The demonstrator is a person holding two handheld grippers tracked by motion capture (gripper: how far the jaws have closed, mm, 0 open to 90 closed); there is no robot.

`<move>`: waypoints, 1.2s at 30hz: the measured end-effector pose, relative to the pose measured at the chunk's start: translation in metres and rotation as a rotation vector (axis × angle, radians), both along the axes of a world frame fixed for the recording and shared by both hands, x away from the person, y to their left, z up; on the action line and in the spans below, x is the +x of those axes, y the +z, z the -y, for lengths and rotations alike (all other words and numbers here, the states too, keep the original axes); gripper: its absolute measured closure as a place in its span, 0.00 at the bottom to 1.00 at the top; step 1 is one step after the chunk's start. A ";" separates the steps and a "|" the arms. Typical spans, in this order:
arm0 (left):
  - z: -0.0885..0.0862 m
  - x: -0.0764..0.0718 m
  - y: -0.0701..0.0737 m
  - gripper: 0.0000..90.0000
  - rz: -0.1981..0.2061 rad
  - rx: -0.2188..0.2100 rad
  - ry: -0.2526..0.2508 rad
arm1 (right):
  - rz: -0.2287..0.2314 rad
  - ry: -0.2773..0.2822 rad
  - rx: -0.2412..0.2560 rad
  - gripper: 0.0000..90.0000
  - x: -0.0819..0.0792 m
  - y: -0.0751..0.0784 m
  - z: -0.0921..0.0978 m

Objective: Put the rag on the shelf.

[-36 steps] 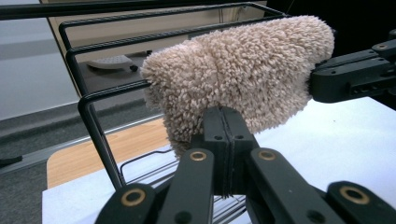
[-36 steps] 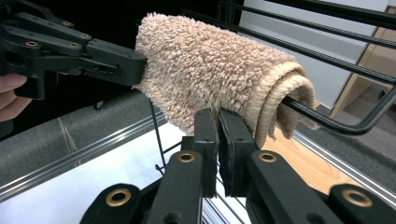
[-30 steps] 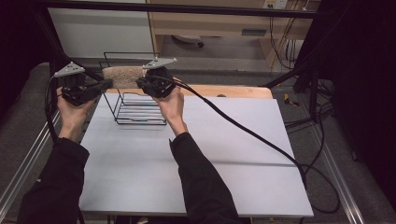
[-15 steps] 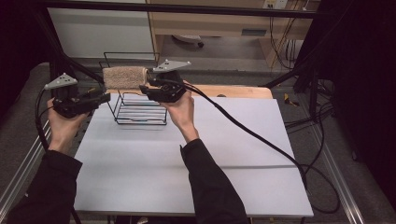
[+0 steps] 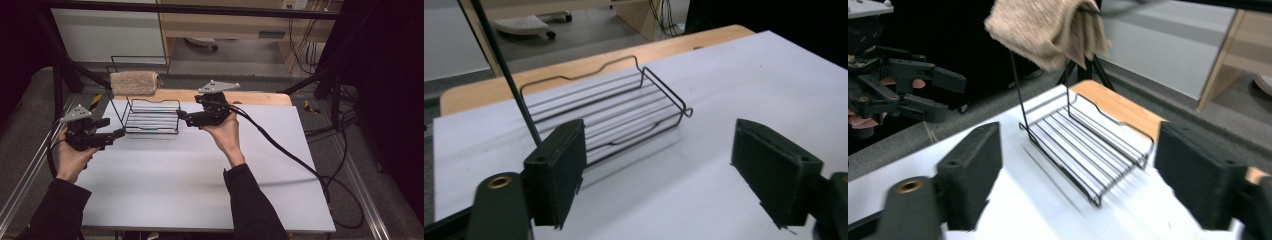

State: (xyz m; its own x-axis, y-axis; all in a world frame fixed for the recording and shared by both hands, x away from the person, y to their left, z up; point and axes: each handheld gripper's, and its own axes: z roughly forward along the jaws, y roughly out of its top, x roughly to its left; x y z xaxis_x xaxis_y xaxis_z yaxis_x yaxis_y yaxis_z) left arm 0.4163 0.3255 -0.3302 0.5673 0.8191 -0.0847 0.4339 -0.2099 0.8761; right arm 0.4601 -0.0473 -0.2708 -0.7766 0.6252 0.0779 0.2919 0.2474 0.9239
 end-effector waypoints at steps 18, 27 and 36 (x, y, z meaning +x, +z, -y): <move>0.028 -0.027 -0.061 0.10 -0.056 0.026 -0.081 | -0.127 -0.036 -0.004 0.01 -0.024 -0.064 0.102; 0.033 -0.038 -0.082 0.10 -0.083 0.037 -0.096 | -0.153 -0.051 -0.022 0.00 -0.044 -0.102 0.142; 0.035 -0.047 -0.093 0.11 -0.083 0.043 -0.110 | -0.198 -0.070 -0.038 0.00 -0.060 -0.136 0.174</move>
State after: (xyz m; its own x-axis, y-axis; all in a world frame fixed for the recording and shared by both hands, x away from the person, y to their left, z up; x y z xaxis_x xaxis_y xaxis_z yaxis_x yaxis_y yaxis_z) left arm 0.3695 0.2902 -0.4235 0.6465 0.7561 -0.1012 0.4770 -0.2972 0.8271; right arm 0.4000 -0.2214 -0.4068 -0.7027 0.6827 0.2000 0.4850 0.2540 0.8368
